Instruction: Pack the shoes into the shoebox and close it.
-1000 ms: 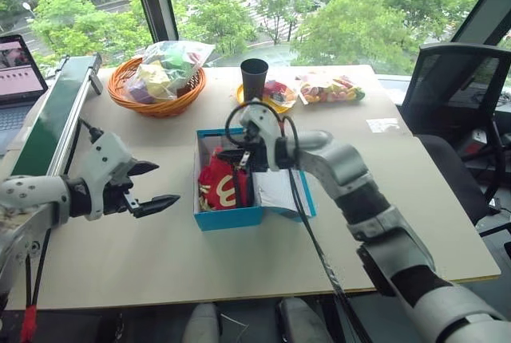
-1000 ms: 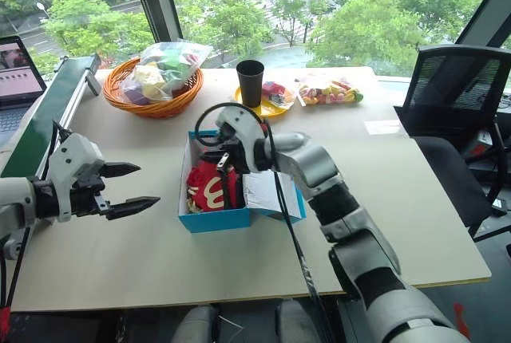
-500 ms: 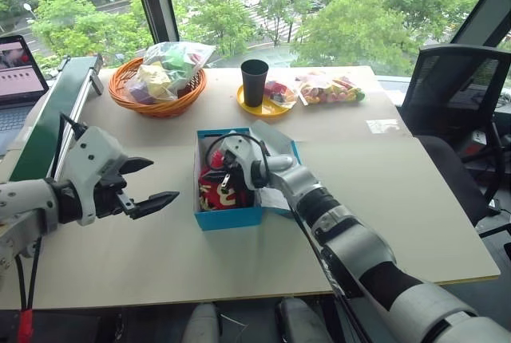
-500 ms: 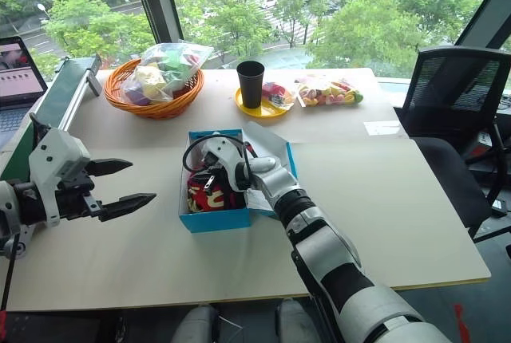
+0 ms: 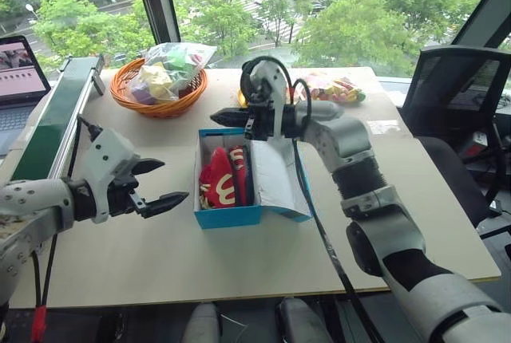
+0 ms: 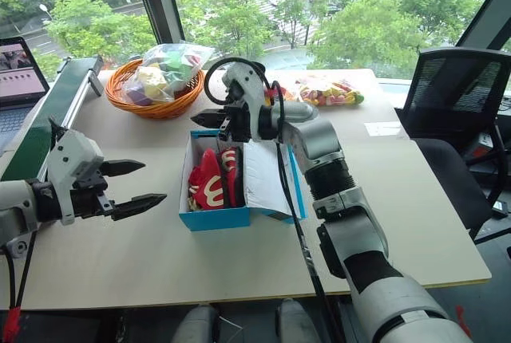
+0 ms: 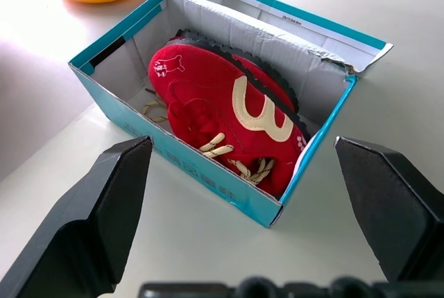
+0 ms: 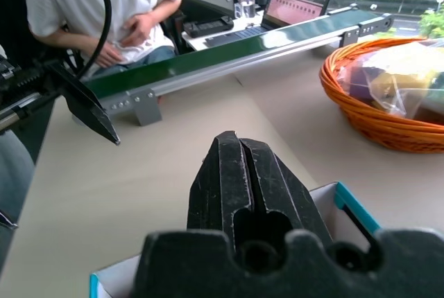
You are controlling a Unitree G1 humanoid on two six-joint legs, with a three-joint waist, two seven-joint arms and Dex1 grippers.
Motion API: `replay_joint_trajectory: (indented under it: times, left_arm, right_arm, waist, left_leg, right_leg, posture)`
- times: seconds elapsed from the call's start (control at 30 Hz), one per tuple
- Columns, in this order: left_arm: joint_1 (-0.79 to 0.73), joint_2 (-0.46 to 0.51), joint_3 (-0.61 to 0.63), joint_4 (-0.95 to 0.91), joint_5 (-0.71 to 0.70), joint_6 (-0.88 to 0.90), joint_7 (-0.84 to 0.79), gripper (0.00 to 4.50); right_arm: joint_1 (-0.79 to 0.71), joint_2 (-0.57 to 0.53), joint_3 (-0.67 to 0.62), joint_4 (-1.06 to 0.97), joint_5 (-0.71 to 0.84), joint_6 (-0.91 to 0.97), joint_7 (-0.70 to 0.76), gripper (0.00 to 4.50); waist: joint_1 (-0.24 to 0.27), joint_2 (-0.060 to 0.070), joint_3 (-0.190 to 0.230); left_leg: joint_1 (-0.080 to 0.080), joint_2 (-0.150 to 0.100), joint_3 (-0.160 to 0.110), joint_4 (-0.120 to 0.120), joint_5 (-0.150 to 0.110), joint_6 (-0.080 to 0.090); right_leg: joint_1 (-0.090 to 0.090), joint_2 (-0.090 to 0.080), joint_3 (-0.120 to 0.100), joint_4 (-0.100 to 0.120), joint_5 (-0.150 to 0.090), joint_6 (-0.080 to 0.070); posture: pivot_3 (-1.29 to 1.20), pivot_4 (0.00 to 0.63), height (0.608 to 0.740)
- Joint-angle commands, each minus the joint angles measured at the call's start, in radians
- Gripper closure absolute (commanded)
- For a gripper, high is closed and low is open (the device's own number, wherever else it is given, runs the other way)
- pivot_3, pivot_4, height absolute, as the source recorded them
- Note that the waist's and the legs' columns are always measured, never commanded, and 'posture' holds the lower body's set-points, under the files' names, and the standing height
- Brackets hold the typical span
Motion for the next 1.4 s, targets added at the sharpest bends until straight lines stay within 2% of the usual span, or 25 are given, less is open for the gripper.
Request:
replay_joint_trajectory:
  times: [0.03, 0.17, 0.33, 0.6, 0.7, 0.83, 1.03, 1.2, 1.4]
  left_arm:
    - [-0.015, 0.005, 0.017, -0.003, 0.004, -0.021, 0.002, 0.0]
    - [-0.01, 0.007, 0.03, -0.022, -0.007, -0.003, 0.012, 0.0]
    - [0.012, 0.009, 0.062, -0.042, -0.022, 0.016, 0.026, 0.0]
    - [0.013, -0.005, 0.061, -0.057, -0.034, 0.023, 0.044, 0.0]
    - [-0.009, -0.004, 0.024, -0.036, -0.025, 0.004, 0.035, 0.0]
    - [-0.037, 0.015, -0.019, 0.0, -0.011, -0.024, -0.011, 0.0]
    - [-0.104, 0.036, -0.133, 0.063, 0.013, -0.083, -0.117, 0.0]
    - [-0.218, 0.029, -0.264, 0.154, 0.062, -0.15, -0.218, 0.0]
    - [-0.321, 0.043, -0.368, 0.266, 0.126, -0.225, -0.356, 0.0]
  right_arm:
    - [0.002, 0.052, -0.008, 0.102, -0.011, -0.062, -0.023, 4.48]
    - [-0.01, 0.131, 0.025, 0.389, -0.107, -0.241, -0.101, 4.48]
    - [0.003, 0.188, 0.074, 0.614, -0.223, -0.406, -0.158, 4.48]
    - [0.005, 0.175, 0.183, 0.658, -0.412, -0.582, -0.241, 4.48]
    - [-0.025, 0.143, 0.124, 0.561, -0.353, -0.566, -0.175, 4.48]
    - [-0.023, 0.077, -0.045, 0.185, -0.107, -0.253, -0.027, 4.48]
    - [0.079, -0.103, -0.187, -0.37, 0.151, 0.284, -0.041, 4.48]
    - [0.349, -0.332, -0.19, -0.728, 0.271, 0.615, -0.05, 4.48]
    - [0.712, -0.49, -0.242, -1.003, 0.403, 0.881, -0.095, 4.48]
  waist:
    - [-0.001, 0.0, 0.0]
    - [-0.002, 0.0, 0.0]
    - [0.0, 0.0, 0.0]
    - [0.0, -0.001, -0.001]
    - [0.003, -0.001, -0.001]
    - [0.012, 0.0, 0.0]
    - [0.022, 0.0, 0.0]
    - [0.039, 0.0, 0.0]
    - [0.032, 0.001, 0.001]
  left_leg:
    - [0.0, 0.0, 0.0, 0.0, 0.0, 0.0]
    - [-0.001, 0.0, 0.0, 0.0, 0.0, 0.0]
    - [0.0, 0.0, 0.0, 0.0, 0.0, 0.0]
    - [0.005, 0.0, 0.0, 0.0, 0.0, 0.0]
    - [0.005, 0.0, 0.0, 0.0, 0.0, 0.0]
    - [0.001, 0.0, -0.001, 0.001, 0.0, 0.0]
    - [-0.001, 0.0, -0.001, -0.002, 0.0, 0.0]
    - [-0.001, -0.001, -0.001, 0.001, 0.0, 0.0]
    - [-0.002, -0.001, 0.0, 0.001, 0.0, 0.0]
  right_leg:
    - [0.0, 0.0, 0.0, 0.0, 0.0, 0.0]
    - [-0.001, 0.0, 0.0, 0.0, 0.0, 0.0]
    - [0.001, 0.0, 0.0, 0.0, 0.0, 0.0]
    - [0.005, 0.0, 0.0, 0.0, 0.0, 0.0]
    - [0.005, 0.0, 0.0, 0.0, 0.0, 0.0]
    - [0.003, 0.0, 0.0, 0.001, 0.0, 0.0]
    - [0.0, 0.0, -0.001, 0.0, 0.0, -0.001]
    - [0.002, 0.0, -0.002, -0.001, -0.001, 0.0]
    - [0.0, 0.0, 0.0, -0.001, -0.002, 0.002]
  posture:
    - [0.0, 0.15, 0.734]
    - [0.0, 0.15, 0.734]
    - [0.0, 0.15, 0.734]
    - [0.0, 0.15, 0.734]
    - [0.0, 0.15, 0.734]
    - [0.0, 0.15, 0.734]
    - [0.0, 0.15, 0.734]
    - [0.0, 0.15, 0.734]
    - [0.0, 0.15, 0.734]
